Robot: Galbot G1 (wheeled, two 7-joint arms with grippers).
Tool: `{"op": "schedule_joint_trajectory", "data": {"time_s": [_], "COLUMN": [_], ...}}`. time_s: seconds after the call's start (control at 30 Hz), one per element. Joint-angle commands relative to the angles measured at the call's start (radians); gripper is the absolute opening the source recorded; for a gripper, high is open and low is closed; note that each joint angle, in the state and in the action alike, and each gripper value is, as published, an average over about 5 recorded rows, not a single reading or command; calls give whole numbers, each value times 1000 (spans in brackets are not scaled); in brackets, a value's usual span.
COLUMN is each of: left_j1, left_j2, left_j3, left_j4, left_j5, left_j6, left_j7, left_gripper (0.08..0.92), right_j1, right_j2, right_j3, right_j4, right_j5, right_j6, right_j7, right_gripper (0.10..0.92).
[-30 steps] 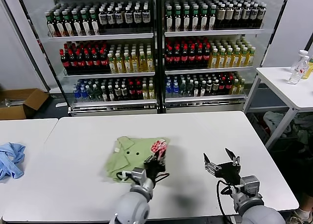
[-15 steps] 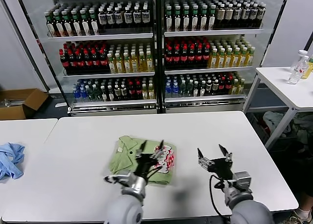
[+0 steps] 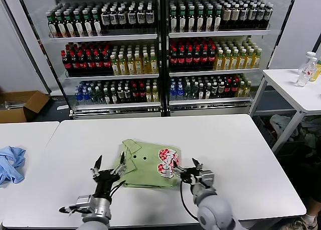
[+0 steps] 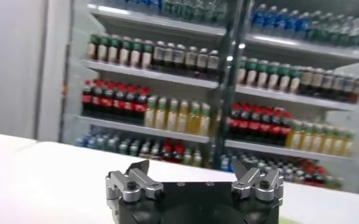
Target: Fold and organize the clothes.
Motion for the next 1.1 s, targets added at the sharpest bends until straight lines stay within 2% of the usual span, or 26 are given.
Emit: {"op": "schedule_joint_trajectory", "data": {"time_s": [0.03,0.17,0.57,0.73,0.8,0.87,0.97,1.1], "left_j1": [93,99,108,116,121,131,149,172], "left_j2": [24,17,25,29,28,26,25,26], "left_j3": [-79,-82,-87,-85,-83,-80,-77,-72], "left_j4": [-35,-35,-31,-38,-38,-45,-70,-95], "left_j5": [15,18,20,45,88,126,135,135], "left_j6": [-39,-44,-48,-47,-47,-43,-28,-22], "left_j7": [-23,-24,-24,-20,-13,0,21,40], "left_gripper": [823,823,823,822,823,823,823,822], "right_j1": [166,168,260,291,248,169,39,-98], "right_j2": [113,108,-38,-129,-159,-175,-173,-169], "right_j3": [-116,-103,-39,-9,0,17,69,158], "right_j4": [-229,-232,-274,-273,-223,-163,-88,31], "right_j5": [103,152,79,0,-66,-169,-313,-375], "right_j6": [-41,-41,9,34,50,129,294,388], "right_j7": [83,73,-52,-162,-207,-221,-187,-156], "right_gripper": [818,758,412,265,213,161,155,255]}}
